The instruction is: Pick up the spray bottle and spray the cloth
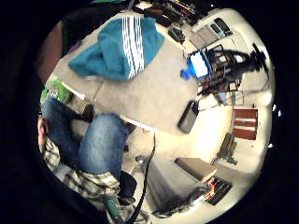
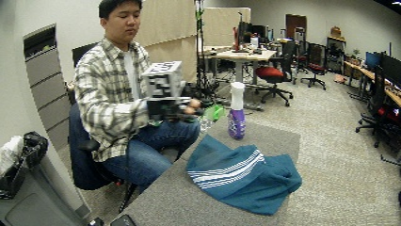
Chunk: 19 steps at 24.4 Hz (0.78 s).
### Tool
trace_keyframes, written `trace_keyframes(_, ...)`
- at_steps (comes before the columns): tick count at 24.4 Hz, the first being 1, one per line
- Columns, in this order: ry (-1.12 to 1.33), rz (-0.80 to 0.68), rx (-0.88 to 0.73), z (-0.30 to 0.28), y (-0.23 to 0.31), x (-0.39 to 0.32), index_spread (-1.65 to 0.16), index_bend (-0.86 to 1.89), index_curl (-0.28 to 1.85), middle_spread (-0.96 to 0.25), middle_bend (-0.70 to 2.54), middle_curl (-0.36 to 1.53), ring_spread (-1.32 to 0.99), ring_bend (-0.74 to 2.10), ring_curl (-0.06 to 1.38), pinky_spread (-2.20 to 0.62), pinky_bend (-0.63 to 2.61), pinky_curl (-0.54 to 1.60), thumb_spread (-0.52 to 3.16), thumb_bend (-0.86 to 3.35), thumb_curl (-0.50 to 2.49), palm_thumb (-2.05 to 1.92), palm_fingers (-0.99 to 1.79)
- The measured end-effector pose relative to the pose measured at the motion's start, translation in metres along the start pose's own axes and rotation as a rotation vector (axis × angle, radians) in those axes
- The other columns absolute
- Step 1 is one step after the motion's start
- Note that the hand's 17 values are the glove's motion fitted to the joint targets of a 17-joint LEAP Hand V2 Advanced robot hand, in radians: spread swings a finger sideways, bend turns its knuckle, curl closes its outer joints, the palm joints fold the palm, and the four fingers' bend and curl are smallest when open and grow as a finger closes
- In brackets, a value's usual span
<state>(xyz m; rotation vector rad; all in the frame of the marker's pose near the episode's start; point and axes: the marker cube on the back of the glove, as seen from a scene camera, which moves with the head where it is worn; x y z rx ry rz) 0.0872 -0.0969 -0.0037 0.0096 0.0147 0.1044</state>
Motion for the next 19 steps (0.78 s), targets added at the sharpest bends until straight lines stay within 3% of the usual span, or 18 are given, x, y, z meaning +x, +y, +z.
trace_keyframes(8, -0.032, 0.136, 0.098, 0.05, 0.176, -0.026, -0.38, 0.2, 0.33, -0.05, 0.18, 0.25, 0.11, 0.32, 0.34, 0.21, 0.49, 0.31, 1.08, -0.01, 0.48, 0.5, 0.17)
trace_keyframes(19, -0.066, 0.137, 0.178, 0.061, 0.235, -0.039, -0.37, 0.19, 0.33, -0.05, 0.18, 0.27, 0.13, 0.29, 0.32, 0.21, 0.45, 0.29, 1.1, -0.01, 0.49, 0.54, 0.19)
